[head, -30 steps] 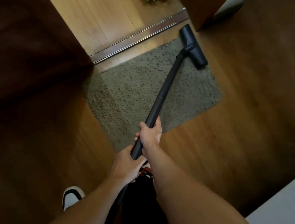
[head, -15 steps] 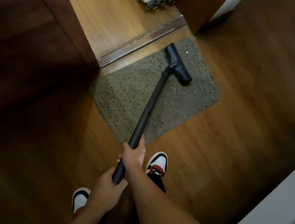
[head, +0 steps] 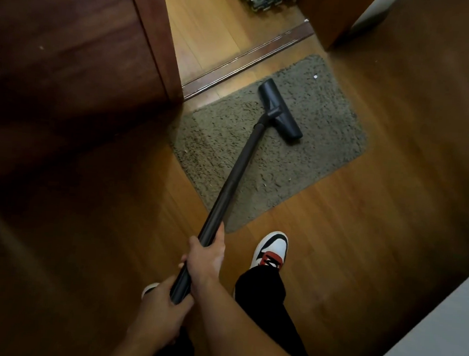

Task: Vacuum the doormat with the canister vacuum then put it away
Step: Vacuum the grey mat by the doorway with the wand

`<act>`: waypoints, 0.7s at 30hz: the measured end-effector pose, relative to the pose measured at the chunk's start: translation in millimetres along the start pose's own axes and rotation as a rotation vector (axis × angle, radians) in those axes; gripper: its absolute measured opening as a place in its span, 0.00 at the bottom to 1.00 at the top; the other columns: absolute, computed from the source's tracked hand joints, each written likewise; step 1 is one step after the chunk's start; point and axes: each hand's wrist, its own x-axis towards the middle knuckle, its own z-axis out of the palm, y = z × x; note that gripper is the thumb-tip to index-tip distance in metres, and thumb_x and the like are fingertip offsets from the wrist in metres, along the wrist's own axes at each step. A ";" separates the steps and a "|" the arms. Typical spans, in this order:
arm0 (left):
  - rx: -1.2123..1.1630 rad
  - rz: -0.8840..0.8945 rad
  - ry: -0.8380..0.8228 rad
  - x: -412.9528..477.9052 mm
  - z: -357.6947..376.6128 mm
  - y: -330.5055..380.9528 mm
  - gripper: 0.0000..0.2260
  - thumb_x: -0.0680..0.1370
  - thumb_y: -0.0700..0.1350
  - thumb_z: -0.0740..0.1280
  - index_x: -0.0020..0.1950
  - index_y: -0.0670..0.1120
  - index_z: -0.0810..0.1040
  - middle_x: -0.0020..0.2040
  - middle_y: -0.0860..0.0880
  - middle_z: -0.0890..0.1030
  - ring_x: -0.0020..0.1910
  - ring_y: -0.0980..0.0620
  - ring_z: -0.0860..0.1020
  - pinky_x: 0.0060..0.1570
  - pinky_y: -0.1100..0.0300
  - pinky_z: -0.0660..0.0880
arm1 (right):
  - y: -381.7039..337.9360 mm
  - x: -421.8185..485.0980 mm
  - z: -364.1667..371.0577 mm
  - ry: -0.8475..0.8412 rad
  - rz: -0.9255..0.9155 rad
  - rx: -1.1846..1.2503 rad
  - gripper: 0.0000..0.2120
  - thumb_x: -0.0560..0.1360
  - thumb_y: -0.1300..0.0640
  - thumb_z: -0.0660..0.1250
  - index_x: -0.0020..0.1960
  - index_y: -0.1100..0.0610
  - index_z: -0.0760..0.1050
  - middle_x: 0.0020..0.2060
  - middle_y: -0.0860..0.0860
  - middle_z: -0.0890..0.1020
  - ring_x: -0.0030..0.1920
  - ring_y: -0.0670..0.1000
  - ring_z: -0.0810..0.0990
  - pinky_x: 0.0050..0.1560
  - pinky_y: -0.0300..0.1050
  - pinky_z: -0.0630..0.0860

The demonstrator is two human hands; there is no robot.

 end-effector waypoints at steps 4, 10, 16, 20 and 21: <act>0.012 0.031 0.004 9.7 9.6 15.9 0.06 0.78 0.52 0.68 0.53 0.53 0.78 0.38 0.48 0.83 0.36 0.51 0.81 0.35 0.59 0.75 | -16.2 12.1 -8.5 0.006 -0.028 -0.028 0.39 0.79 0.63 0.64 0.81 0.40 0.50 0.40 0.53 0.79 0.24 0.48 0.75 0.27 0.43 0.77; -0.004 0.071 0.035 35.6 39.0 63.5 0.05 0.78 0.52 0.69 0.52 0.55 0.78 0.41 0.50 0.83 0.40 0.52 0.81 0.36 0.60 0.73 | -60.1 47.3 -35.4 0.012 -0.065 -0.042 0.38 0.79 0.63 0.64 0.80 0.40 0.53 0.39 0.54 0.78 0.24 0.47 0.75 0.26 0.43 0.77; 0.032 0.106 0.041 62.6 73.4 114.4 0.04 0.77 0.55 0.68 0.48 0.55 0.78 0.33 0.50 0.81 0.32 0.50 0.80 0.33 0.55 0.76 | -105.4 86.7 -72.4 0.026 -0.083 -0.019 0.35 0.79 0.63 0.64 0.78 0.38 0.57 0.39 0.54 0.77 0.25 0.49 0.75 0.28 0.45 0.77; 0.030 0.108 0.022 78.3 93.2 147.9 0.06 0.77 0.57 0.67 0.47 0.56 0.77 0.31 0.49 0.80 0.26 0.50 0.79 0.28 0.56 0.76 | -134.5 108.3 -95.8 0.038 -0.092 -0.016 0.35 0.79 0.63 0.64 0.79 0.40 0.56 0.39 0.53 0.77 0.25 0.49 0.74 0.28 0.44 0.77; 0.018 0.104 0.021 81.6 98.2 156.5 0.06 0.77 0.57 0.68 0.47 0.56 0.77 0.31 0.48 0.80 0.25 0.50 0.78 0.26 0.57 0.76 | -142.1 113.3 -101.4 0.036 -0.090 -0.016 0.35 0.79 0.62 0.64 0.79 0.40 0.56 0.40 0.53 0.77 0.25 0.49 0.74 0.29 0.44 0.77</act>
